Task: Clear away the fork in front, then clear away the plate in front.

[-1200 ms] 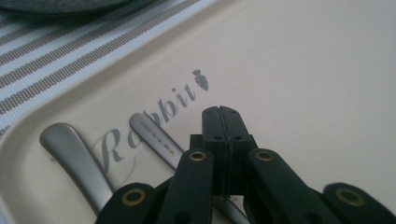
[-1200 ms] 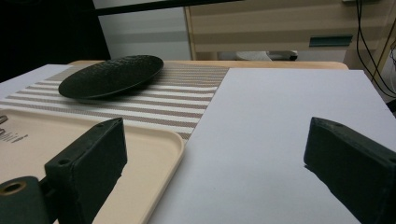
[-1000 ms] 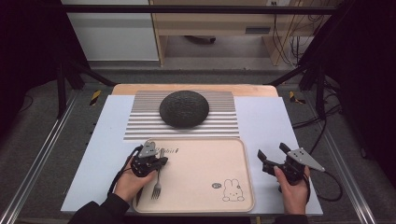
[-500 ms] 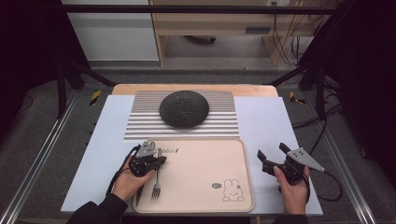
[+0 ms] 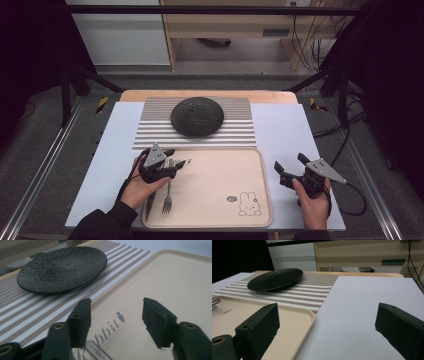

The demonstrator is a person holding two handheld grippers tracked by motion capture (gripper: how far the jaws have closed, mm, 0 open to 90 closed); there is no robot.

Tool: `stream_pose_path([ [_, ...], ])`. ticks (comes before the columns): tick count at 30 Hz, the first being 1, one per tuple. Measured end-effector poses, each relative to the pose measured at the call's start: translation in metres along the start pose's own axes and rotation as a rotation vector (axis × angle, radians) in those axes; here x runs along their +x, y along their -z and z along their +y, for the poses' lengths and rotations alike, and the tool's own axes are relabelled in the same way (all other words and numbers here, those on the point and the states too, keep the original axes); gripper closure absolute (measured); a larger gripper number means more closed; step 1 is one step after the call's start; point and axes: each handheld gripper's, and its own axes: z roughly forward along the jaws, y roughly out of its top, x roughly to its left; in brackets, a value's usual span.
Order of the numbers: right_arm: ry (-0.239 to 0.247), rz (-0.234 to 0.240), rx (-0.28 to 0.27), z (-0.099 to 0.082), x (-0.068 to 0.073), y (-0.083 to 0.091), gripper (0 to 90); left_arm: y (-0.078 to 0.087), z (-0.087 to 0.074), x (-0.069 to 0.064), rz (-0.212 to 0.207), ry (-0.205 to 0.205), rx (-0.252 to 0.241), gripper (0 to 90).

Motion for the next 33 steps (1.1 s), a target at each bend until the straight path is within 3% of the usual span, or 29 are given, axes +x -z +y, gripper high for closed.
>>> stream_pose_path([
  [2, 0.011, 0.002, 0.004, 0.000, 0.000, 0.000, 5.5, -0.001, 0.003, 0.001, -0.001, 0.002, -0.004, 26.6],
  [9, 0.027, 0.036, 0.027, -0.001, 0.001, 0.000, 6.5, -0.003, 0.012, 0.003, 0.004, 0.006, -0.017, 11.2],
  [13, 0.044, 0.071, 0.044, -0.001, 0.004, 0.000, 7.1, -0.003, 0.017, 0.008, 0.001, -0.010, -0.030, 5.9],
  [19, 0.102, 0.098, 0.071, -0.001, 0.005, 0.002, 7.6, -0.009, 0.027, 0.019, -0.003, -0.049, -0.008, 5.5],
  [23, 0.129, 0.109, 0.070, -0.004, 0.005, 0.006, 7.1, -0.014, 0.035, 0.024, 0.004, -0.105, 0.022, 5.4],
  [28, 0.123, 0.106, 0.055, -0.004, 0.006, 0.008, 6.9, -0.022, 0.049, 0.031, 0.002, -0.159, 0.064, 5.6],
  [33, 0.123, 0.112, 0.066, -0.006, 0.006, 0.006, 6.4, -0.030, 0.062, 0.032, -0.012, -0.269, 0.110, 5.8],
])
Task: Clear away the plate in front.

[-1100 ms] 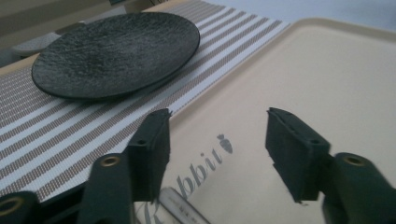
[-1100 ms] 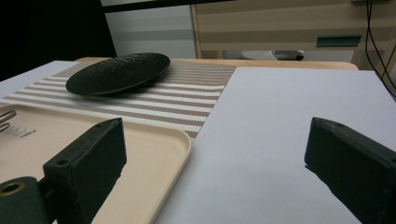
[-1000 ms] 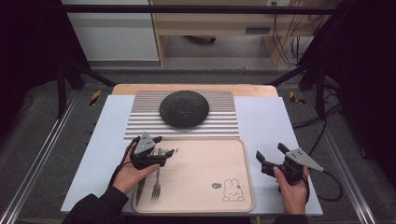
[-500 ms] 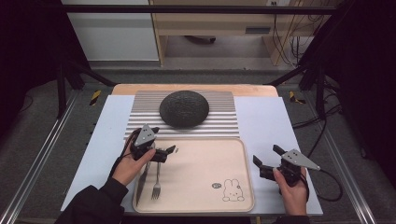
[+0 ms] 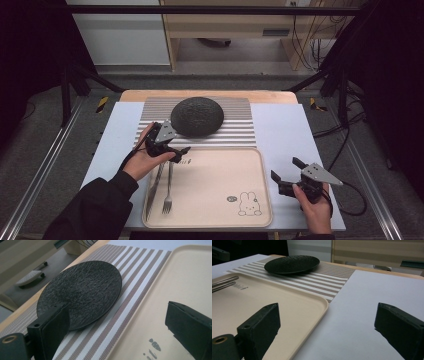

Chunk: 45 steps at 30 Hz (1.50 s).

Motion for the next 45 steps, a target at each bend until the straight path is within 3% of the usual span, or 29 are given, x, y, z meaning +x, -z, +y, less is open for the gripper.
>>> stream_pose_path([
  [4, 0.008, 0.002, 0.004, 0.000, 0.002, -0.001, 6.2, -0.007, 0.007, 0.003, 0.006, -0.069, 0.019, 7.2],
  [15, 0.023, 0.006, 0.023, 0.000, 0.006, -0.002, 6.2, -0.029, 0.016, 0.003, 0.034, -0.165, 0.060, 10.1],
  [21, 0.021, 0.003, 0.021, 0.000, 0.006, -0.002, 6.2, -0.040, 0.011, 0.004, 0.074, -0.222, 0.085, 11.9],
  [26, 0.019, 0.004, 0.026, 0.000, 0.008, -0.003, 6.2, -0.051, 0.006, 0.005, 0.114, -0.250, 0.103, 15.3],
  [33, 0.018, 0.002, 0.026, 0.000, 0.007, -0.003, 6.2, -0.065, 0.001, 0.000, 0.137, -0.299, 0.122, 18.2],
  [45, 0.024, 0.005, 0.029, 0.000, 0.007, -0.003, 6.1, -0.073, -0.006, -0.001, 0.175, -0.351, 0.159, 20.2],
])
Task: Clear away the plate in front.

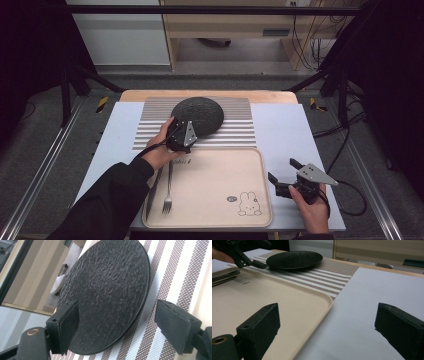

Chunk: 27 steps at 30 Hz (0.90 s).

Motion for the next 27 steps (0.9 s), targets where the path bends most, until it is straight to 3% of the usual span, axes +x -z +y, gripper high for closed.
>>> stream_pose_path([
  [14, -0.001, 0.001, 0.002, 0.000, 0.000, 0.000, 6.1, -0.008, -0.007, -0.001, 0.020, -0.062, 0.039, 31.1],
  [18, -0.002, 0.001, 0.002, 0.000, 0.000, 0.000, 6.1, -0.010, -0.007, -0.003, 0.021, -0.100, 0.053, 34.1],
  [27, -0.005, 0.003, 0.003, -0.001, 0.000, -0.001, 6.1, -0.014, -0.009, -0.005, 0.023, -0.115, 0.064, 35.6],
])
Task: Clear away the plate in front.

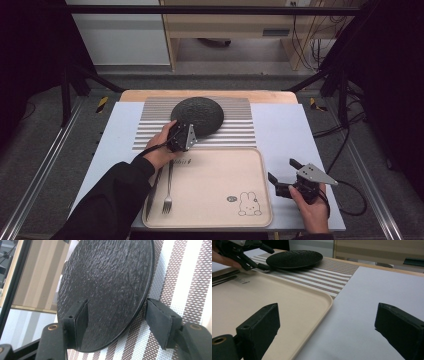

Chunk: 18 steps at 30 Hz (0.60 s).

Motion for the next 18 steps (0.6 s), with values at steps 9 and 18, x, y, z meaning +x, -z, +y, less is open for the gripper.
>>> stream_pose_path([
  [9, 0.001, -0.001, -0.001, -0.0001, -0.0003, 0.0001, 6.0, -0.0012, 0.0004, -0.0021, 0.001, -0.018, 0.005, 37.0],
  [18, -0.001, 0.001, 0.001, -0.0001, -0.0001, 0.0002, 6.0, -0.0029, 0.0019, -0.0050, 0.001, -0.045, 0.015, 41.7],
])
